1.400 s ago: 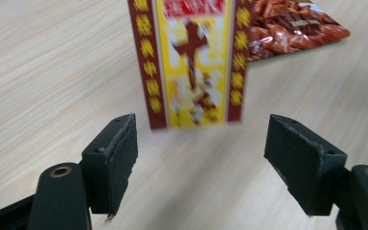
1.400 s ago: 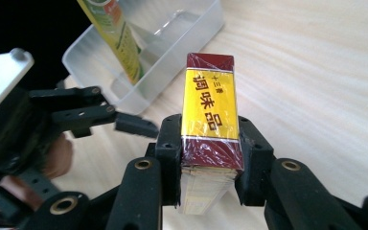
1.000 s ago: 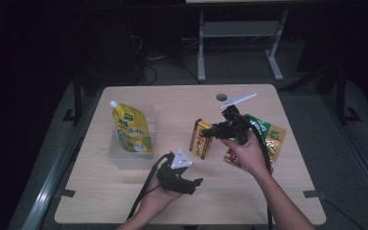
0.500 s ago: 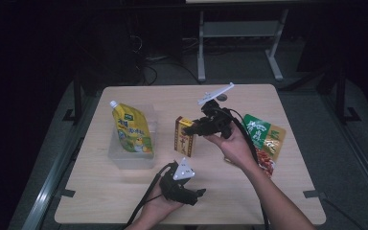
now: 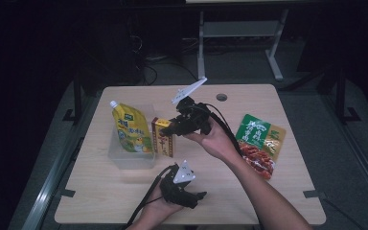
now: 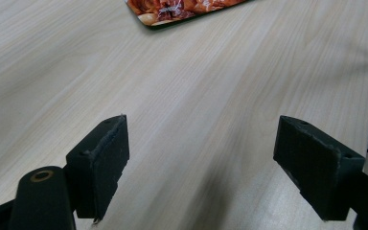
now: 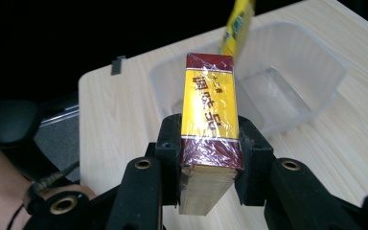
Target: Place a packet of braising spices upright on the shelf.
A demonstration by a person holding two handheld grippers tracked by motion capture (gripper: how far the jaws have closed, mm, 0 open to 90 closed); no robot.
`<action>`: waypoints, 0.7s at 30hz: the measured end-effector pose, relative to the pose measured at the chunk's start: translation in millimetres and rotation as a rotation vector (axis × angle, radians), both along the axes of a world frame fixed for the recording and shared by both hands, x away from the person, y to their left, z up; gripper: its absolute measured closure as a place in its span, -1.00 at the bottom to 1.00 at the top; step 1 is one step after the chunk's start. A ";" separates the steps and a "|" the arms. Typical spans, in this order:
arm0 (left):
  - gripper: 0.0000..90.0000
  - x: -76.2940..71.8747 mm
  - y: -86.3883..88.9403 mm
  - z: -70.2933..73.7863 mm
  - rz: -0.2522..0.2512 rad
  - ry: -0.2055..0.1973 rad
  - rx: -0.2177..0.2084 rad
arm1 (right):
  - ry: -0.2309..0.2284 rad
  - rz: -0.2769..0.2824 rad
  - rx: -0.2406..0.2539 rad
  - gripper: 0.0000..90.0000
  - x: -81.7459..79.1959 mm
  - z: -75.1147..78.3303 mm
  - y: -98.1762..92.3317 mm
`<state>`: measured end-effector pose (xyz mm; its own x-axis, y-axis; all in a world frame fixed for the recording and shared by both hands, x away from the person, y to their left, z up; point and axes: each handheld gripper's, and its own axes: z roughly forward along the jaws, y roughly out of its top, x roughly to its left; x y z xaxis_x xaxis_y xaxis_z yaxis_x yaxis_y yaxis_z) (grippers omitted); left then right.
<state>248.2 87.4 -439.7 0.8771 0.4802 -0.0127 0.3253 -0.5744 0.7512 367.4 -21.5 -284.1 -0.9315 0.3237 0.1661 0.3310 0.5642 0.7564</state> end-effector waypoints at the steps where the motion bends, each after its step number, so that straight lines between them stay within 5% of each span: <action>1: -0.57 -0.5 -0.2 -0.1 0.001 0.006 -0.004 | -0.003 0.012 -0.002 0.49 0.7 1.1 2.2; 21: -0.58 0.8 5.4 2.7 0.005 0.006 -0.029 | -0.019 0.145 -0.011 0.49 11.3 11.8 65.4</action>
